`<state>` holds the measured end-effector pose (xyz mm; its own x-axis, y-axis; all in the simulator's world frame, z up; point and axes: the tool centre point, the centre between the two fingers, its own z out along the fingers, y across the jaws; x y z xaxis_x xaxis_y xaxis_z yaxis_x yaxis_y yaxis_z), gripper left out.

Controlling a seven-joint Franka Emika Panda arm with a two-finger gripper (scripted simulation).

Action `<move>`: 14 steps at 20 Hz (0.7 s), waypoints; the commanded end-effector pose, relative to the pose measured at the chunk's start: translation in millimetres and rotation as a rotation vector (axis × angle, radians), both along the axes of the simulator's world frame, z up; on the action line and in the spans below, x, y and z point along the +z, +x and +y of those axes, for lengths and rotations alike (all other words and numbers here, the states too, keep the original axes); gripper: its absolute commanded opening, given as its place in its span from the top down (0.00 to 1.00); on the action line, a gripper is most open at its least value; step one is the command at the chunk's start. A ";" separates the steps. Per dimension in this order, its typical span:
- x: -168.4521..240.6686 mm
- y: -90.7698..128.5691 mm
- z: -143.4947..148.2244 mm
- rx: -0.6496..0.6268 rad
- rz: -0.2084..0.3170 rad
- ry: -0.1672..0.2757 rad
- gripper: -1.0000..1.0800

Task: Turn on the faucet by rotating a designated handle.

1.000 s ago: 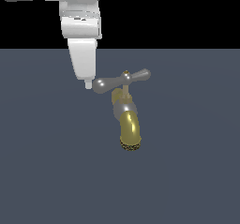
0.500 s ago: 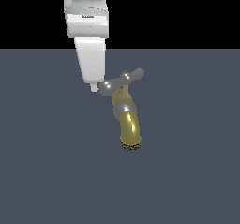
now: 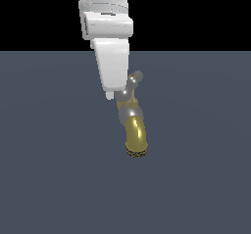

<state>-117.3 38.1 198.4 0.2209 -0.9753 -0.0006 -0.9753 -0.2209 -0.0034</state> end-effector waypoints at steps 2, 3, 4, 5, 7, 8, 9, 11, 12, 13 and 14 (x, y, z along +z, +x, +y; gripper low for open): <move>-0.3 -9.4 -21.0 -0.023 0.003 -0.001 1.00; -0.2 -11.9 -23.9 -0.023 0.003 -0.001 1.00; -0.2 -11.9 -23.9 -0.023 0.003 -0.001 1.00; -0.1 -9.3 -10.7 0.000 0.002 -0.001 1.00; -0.1 -8.4 -22.6 -0.003 0.002 -0.001 1.00; -0.1 -8.0 -28.6 -0.004 0.002 -0.001 1.00; -0.1 -7.6 -34.6 -0.005 0.002 -0.001 1.00; -0.1 -6.7 -46.6 -0.008 0.002 -0.001 1.00; -0.1 -6.3 -52.7 -0.009 0.002 -0.001 1.00; -0.2 -5.9 -58.6 -0.011 0.003 -0.001 1.00; -0.2 -5.5 -64.6 -0.012 0.003 -0.001 1.00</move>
